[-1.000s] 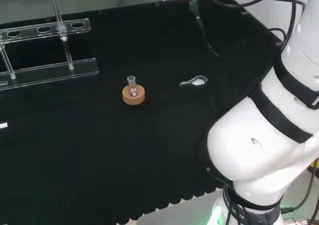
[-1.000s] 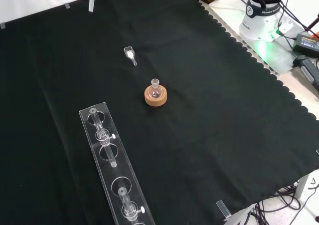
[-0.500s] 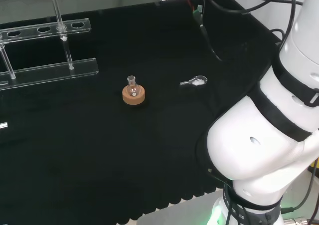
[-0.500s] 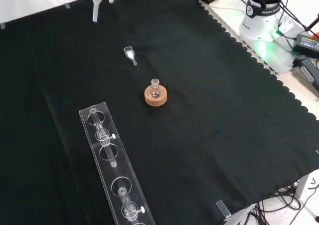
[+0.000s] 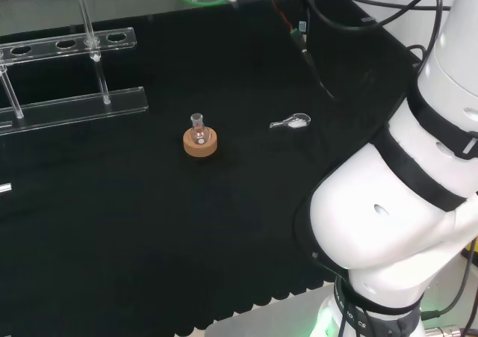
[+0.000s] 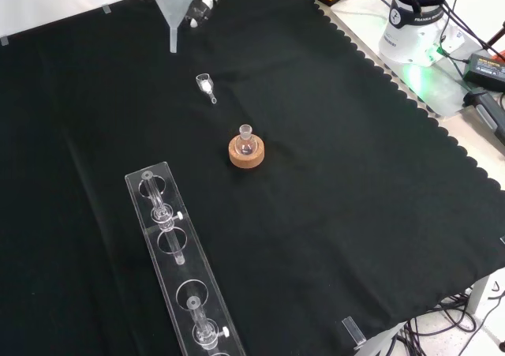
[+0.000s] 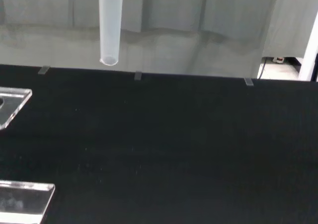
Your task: Place the funnel on the round-bottom flask.
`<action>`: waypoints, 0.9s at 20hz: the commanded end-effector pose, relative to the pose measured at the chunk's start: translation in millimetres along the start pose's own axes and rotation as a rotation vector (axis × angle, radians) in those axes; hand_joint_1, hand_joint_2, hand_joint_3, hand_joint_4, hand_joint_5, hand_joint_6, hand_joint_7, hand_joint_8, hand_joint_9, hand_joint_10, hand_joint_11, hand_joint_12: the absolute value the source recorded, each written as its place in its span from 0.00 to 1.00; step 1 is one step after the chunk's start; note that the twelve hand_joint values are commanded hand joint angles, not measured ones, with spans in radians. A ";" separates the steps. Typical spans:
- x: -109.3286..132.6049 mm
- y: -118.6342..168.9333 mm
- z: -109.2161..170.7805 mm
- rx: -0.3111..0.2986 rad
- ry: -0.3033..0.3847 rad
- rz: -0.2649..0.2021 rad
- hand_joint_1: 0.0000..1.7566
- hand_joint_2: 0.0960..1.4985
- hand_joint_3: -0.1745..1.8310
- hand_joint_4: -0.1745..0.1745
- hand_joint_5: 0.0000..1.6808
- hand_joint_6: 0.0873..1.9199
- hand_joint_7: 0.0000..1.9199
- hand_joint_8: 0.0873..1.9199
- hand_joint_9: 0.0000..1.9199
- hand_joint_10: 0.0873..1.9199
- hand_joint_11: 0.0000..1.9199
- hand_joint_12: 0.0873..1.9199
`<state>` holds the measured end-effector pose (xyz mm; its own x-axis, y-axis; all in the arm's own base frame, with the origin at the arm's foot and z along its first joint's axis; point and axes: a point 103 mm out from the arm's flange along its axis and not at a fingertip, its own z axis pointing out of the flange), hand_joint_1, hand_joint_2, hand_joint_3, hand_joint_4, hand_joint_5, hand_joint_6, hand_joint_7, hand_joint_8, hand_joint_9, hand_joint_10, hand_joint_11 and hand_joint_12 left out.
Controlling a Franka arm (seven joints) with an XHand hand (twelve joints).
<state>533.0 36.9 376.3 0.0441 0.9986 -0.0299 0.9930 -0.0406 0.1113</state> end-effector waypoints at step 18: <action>42.8 -68.7 72.4 0.098 0.014 -0.008 0.57 0.76 0.19 0.34 0.44 0.72 0.58 0.84 0.85 0.62 1.00 0.48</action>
<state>480.1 72.9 312.5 0.0420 0.9990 0.0118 0.9986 -0.0423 0.0303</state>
